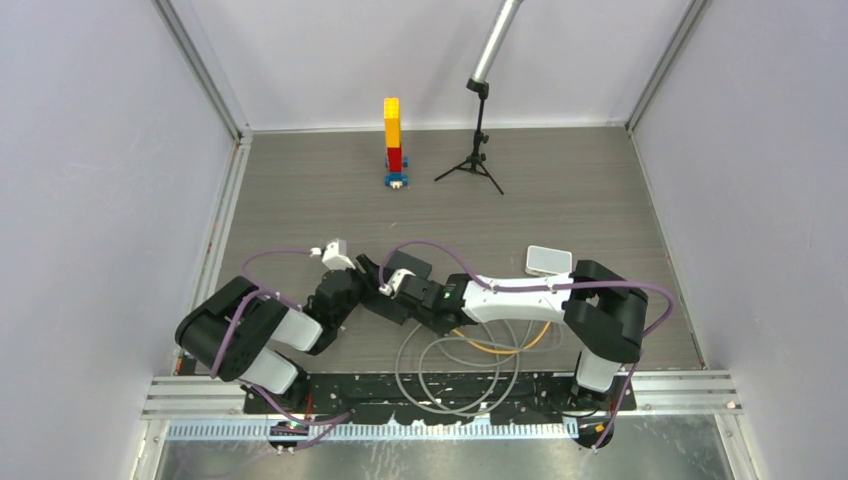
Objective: Insert the plug into the switch port
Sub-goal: Insert the connector into the switch port.
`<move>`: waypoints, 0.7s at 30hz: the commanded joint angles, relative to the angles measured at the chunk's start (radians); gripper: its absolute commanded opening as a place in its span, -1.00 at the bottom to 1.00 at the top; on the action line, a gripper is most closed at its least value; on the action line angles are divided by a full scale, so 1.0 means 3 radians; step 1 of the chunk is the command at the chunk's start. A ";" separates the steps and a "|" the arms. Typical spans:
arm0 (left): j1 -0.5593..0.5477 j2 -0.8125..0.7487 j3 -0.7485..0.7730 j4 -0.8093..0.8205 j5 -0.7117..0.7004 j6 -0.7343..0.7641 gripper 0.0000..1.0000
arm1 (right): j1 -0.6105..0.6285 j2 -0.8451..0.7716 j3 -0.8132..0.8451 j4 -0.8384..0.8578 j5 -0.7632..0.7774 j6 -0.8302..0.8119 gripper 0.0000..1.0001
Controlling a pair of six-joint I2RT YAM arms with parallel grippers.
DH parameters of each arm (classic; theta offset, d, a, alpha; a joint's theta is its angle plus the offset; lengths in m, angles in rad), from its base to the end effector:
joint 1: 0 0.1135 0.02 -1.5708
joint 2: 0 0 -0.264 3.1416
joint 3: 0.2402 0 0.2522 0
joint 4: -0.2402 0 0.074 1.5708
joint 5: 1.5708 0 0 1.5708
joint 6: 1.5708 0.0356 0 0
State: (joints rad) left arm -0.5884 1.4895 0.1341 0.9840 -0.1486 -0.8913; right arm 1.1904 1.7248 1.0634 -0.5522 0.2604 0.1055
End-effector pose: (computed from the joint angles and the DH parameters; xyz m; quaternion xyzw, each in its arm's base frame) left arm 0.1787 -0.1129 0.1105 -0.1656 0.8075 -0.3342 0.4570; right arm 0.1305 0.3017 0.1697 -0.4840 0.8476 0.0044 0.2176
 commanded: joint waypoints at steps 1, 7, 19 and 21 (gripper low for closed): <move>-0.0032 0.0193 -0.0140 -0.0729 0.0206 -0.0006 0.13 | 0.0072 -0.0103 0.0056 0.0210 -0.0160 -0.0032 -0.99; -0.0033 0.0232 -0.0140 -0.0696 0.0212 -0.0010 0.12 | 0.0107 -0.0106 0.0065 0.0204 -0.0124 -0.0039 -0.99; -0.0033 0.0311 -0.0131 -0.0641 0.0213 -0.0015 0.11 | 0.0112 -0.0200 -0.0079 0.0151 -0.0021 0.0041 -0.99; -0.0032 0.0307 -0.0134 -0.0638 0.0214 -0.0014 0.11 | 0.0114 -0.0202 -0.0092 0.0146 0.0000 0.0045 -0.99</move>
State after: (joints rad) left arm -0.5884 1.5276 0.1341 1.0340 -0.1368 -0.8982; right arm 1.2102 1.7206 1.0416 -0.5453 0.2520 0.1078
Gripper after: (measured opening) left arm 0.552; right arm 0.056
